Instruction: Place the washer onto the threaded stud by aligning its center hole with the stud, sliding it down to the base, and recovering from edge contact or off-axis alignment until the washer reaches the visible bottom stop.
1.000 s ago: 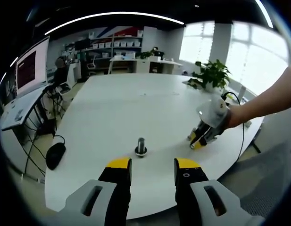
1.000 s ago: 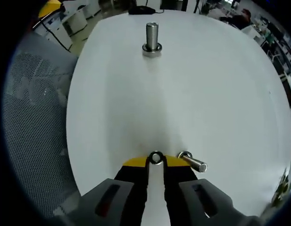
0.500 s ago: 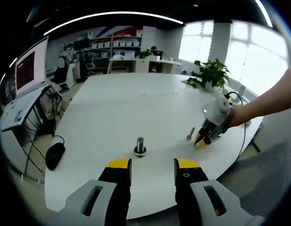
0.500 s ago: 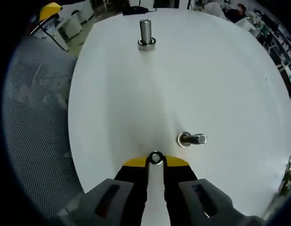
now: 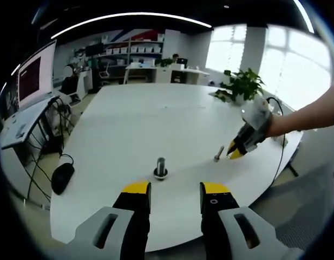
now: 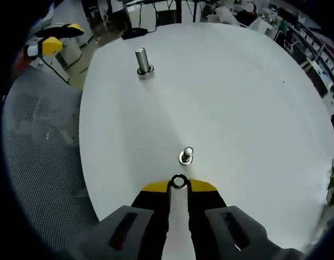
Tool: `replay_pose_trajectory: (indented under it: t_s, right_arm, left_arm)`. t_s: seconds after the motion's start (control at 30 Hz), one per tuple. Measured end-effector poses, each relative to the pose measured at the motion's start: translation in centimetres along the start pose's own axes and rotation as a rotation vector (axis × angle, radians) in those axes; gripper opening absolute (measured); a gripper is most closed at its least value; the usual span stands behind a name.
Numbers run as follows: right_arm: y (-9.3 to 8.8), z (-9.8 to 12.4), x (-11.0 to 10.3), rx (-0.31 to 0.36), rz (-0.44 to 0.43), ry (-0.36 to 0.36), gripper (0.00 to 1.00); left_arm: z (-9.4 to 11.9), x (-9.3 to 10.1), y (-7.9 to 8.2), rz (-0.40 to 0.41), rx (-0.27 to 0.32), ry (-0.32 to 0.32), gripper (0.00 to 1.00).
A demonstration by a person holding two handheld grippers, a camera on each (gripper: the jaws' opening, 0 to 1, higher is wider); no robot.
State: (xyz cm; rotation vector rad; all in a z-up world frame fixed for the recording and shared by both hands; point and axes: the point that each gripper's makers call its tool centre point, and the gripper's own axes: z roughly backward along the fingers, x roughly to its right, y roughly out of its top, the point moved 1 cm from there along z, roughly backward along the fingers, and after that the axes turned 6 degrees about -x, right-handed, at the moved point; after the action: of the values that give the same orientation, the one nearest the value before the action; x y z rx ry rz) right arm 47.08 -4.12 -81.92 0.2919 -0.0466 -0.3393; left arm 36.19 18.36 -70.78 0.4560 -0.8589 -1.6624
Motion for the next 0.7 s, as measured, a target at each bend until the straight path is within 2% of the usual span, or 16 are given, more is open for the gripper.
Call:
replay_pose_trajectory:
  t_s: [0.4, 0.6, 0.7]
  right_arm:
    - [2.0, 2.8, 0.6, 0.058, 0.012, -0.026, 0.13]
    - [3.2, 2.9, 0.5, 0.074, 0.037, -0.027, 0.13]
    - [3.4, 2.4, 0.5, 0.061, 0.067, -0.032, 0.13]
  left_arm:
    - [0.0, 0.0, -0.1, -0.003, -0.003, 0.002, 0.34]
    - [0.0, 0.0, -0.1, -0.004, -0.007, 0.007, 0.34]
    - [-0.1, -0.1, -0.2, -0.006, -0.011, 0.008, 0.34]
